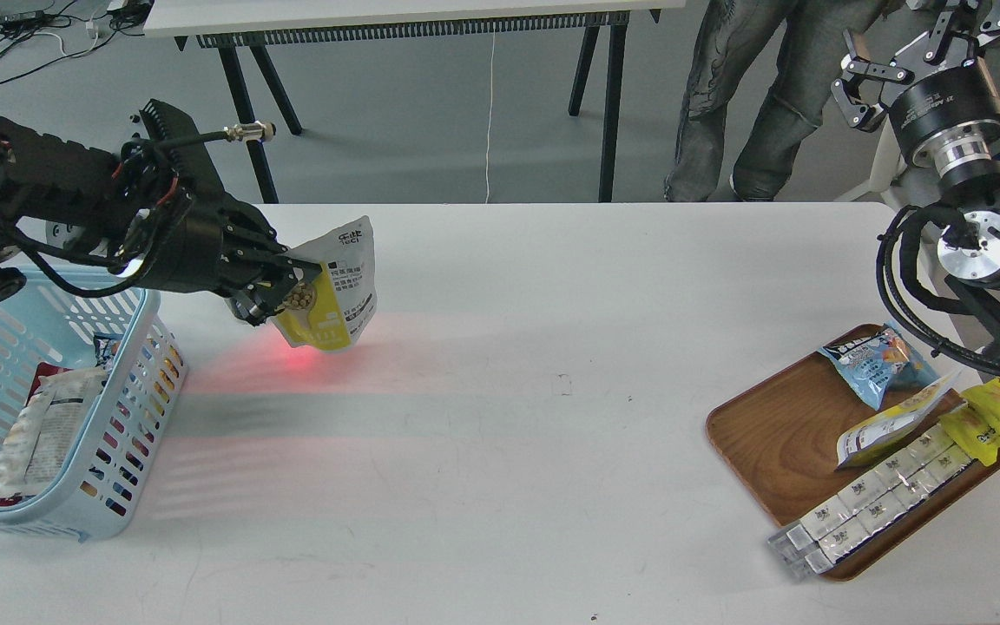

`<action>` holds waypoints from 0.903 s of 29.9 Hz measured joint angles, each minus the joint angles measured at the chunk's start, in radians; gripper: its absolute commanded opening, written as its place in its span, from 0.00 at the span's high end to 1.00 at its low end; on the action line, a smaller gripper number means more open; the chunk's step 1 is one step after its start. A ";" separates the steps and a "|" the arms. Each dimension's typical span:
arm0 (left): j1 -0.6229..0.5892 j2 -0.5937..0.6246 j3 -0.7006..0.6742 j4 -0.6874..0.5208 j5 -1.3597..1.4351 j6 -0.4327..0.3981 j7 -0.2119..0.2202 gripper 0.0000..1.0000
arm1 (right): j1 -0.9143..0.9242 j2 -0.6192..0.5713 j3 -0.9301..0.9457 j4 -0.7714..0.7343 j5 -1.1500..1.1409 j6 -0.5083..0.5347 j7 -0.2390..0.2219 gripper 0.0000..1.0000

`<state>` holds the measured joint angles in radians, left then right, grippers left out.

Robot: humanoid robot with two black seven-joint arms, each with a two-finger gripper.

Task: Scan snack and place in basket
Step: 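Lift the yellow bag and hold it in front of the scanner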

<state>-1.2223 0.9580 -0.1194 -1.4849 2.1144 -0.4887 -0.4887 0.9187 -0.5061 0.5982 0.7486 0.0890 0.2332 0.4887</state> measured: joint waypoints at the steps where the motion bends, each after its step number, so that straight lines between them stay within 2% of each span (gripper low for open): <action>1: 0.001 0.000 0.000 0.000 0.000 0.000 0.000 1.00 | 0.000 0.000 0.000 0.000 0.000 0.000 0.000 0.00; 16: 0.017 -0.016 0.003 0.007 -0.002 0.000 0.000 1.00 | -0.001 0.000 0.002 0.002 0.000 0.000 0.000 0.00; 27: 0.056 -0.022 0.010 0.067 0.002 0.000 0.000 1.00 | -0.001 -0.004 0.002 0.002 0.000 -0.001 0.000 0.00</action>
<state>-1.1664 0.9360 -0.1090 -1.4180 2.1165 -0.4887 -0.4887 0.9174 -0.5098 0.5998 0.7502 0.0890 0.2324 0.4887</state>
